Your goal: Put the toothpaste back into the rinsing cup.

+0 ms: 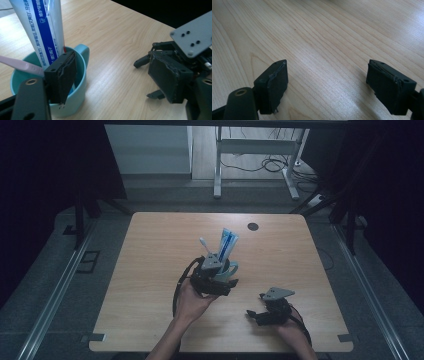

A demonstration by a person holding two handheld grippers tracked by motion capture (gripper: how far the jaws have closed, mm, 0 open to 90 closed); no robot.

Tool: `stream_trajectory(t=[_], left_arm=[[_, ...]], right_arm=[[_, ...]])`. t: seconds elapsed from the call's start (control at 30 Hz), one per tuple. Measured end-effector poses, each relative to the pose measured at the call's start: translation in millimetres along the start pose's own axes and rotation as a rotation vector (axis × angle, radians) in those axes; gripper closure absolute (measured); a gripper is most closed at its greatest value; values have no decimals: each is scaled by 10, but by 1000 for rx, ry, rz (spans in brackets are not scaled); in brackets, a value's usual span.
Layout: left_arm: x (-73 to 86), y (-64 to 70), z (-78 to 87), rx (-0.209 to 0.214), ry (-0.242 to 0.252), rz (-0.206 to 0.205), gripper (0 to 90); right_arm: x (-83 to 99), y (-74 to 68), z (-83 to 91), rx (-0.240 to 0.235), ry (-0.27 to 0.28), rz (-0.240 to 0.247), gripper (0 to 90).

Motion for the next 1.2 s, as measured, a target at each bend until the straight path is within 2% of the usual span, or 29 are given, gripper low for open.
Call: stream_trajectory(t=[0.4, 0.6, 1.2], left_arm=[[94, -7, 122, -1, -32, 1, 150], [140, -16, 188, -19, -34, -17, 140], [341, -208, 390, -76, -30, -7, 137]], right_arm=[[0, -1, 2, -3, -2, 0, 174], [-1, -1, 2, -2, -2, -1, 174], [-1, -2, 0, 0, -1, -1, 174]])
Point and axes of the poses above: each handheld gripper's, and its own axes: z roughly backward along the jaws, x roughly out of its underside, y roughly to its right, the point moved 1 cm from there along -z, roughly forward along the jaws, and after that the axes turned 13 degrees about z, right-handed, at the moved point
